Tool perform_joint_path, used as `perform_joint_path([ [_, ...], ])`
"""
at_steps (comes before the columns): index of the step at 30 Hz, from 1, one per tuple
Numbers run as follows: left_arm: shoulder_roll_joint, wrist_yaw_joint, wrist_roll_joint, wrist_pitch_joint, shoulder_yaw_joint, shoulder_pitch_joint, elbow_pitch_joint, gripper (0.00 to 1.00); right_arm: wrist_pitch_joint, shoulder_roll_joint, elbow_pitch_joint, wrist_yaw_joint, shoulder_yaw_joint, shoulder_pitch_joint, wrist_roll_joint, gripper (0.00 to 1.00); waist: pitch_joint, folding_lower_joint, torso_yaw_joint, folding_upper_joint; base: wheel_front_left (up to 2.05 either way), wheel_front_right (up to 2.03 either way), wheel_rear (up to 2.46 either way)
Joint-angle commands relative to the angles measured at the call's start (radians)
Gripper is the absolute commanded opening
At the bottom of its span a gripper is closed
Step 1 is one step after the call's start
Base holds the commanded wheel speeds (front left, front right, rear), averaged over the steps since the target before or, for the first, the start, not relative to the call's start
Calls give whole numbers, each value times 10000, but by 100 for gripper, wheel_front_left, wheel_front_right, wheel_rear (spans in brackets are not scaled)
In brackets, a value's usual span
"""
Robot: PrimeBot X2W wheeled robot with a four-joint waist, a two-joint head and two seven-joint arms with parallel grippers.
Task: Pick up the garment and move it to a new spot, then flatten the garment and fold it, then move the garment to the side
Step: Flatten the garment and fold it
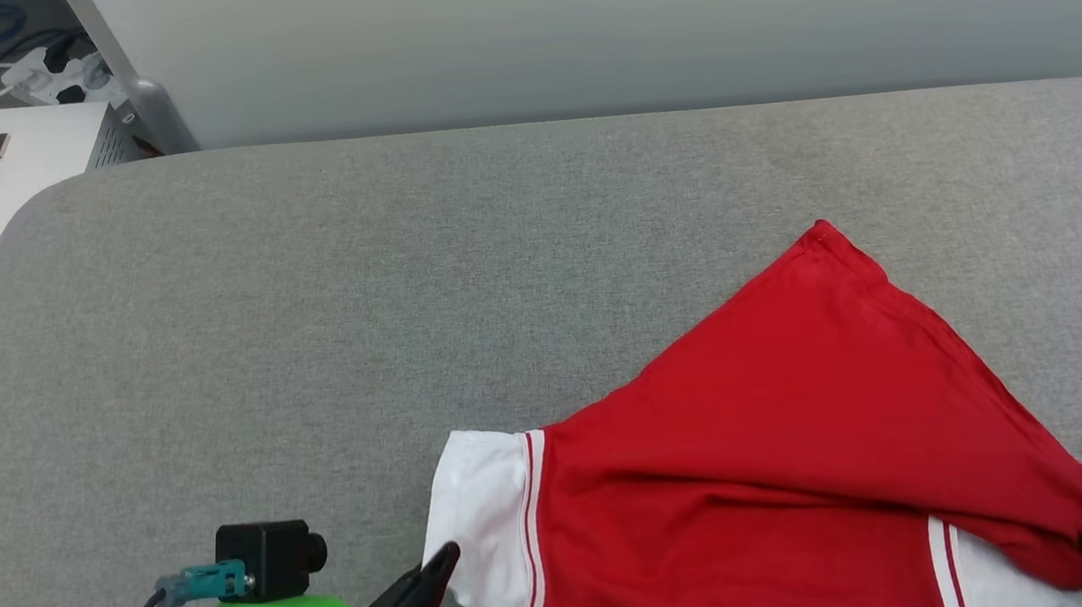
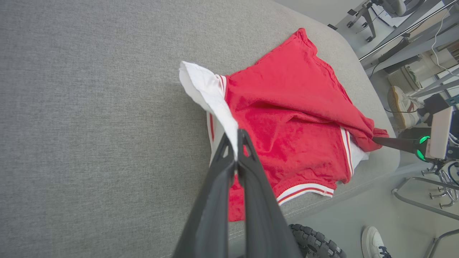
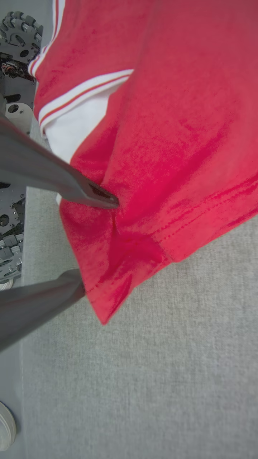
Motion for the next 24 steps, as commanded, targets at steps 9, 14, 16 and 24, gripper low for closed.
perform_joint_path([
  [9,-47,-146,114,-3,-98,-438,-370,0,1079,-603,-2106,-7,650,-1645,401,100,760,1,510,0,0,0,0],
  [14,-108,-247,281,-1,-157,-813,-508,0,1850,-716,-2424,-7,1144,-3059,291,100,1395,1,935,0,0,0,0],
  [16,-174,-245,326,22,-192,-957,-511,0,2064,-760,-2283,-7,1342,-3677,171,100,1707,1,1158,0,0,0,0],
  [24,-533,-553,592,-38,-486,-1646,-522,0,2815,-765,-1148,-7,1926,-5770,-505,100,2815,1,2091,0,0,0,0],
])
